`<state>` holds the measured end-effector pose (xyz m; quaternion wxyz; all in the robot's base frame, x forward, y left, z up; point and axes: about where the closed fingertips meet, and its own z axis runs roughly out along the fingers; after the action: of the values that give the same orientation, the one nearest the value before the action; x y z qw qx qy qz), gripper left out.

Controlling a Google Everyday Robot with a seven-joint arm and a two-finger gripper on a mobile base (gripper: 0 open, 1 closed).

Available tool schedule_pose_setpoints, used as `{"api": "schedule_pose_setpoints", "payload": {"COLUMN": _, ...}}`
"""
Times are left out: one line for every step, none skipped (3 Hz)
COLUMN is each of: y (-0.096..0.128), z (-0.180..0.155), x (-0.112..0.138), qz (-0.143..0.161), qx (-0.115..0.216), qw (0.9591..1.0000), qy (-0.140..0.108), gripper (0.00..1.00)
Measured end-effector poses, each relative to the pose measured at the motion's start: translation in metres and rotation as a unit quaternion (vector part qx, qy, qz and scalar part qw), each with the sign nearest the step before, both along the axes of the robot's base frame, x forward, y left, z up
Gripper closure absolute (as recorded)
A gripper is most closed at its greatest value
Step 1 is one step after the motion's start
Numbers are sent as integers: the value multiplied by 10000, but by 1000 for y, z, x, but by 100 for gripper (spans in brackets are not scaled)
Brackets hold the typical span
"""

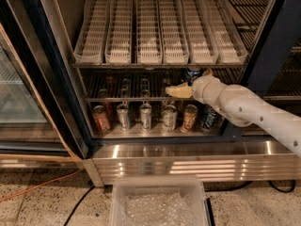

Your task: Pick pepsi can from middle shelf of fridge

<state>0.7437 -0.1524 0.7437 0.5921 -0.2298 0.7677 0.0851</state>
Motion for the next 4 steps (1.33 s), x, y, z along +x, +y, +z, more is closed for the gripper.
{"api": "schedule_pose_setpoints", "payload": {"y": -1, "z": -5, "x": 7, "qz": -60, "qx": -1, "qw": 10000, "qy": 43, "gripper": 0}}
{"api": "schedule_pose_setpoints", "payload": {"y": -7, "z": -10, "x": 9, "qz": -176, "qx": -7, "qw": 9998, "qy": 90, "gripper": 19}}
{"api": "schedule_pose_setpoints", "payload": {"y": -7, "z": -11, "x": 9, "qz": -176, "qx": -7, "qw": 9998, "qy": 91, "gripper": 42}}
{"api": "schedule_pose_setpoints", "payload": {"y": -7, "z": -11, "x": 9, "qz": -176, "qx": -7, "qw": 9998, "qy": 91, "gripper": 65}}
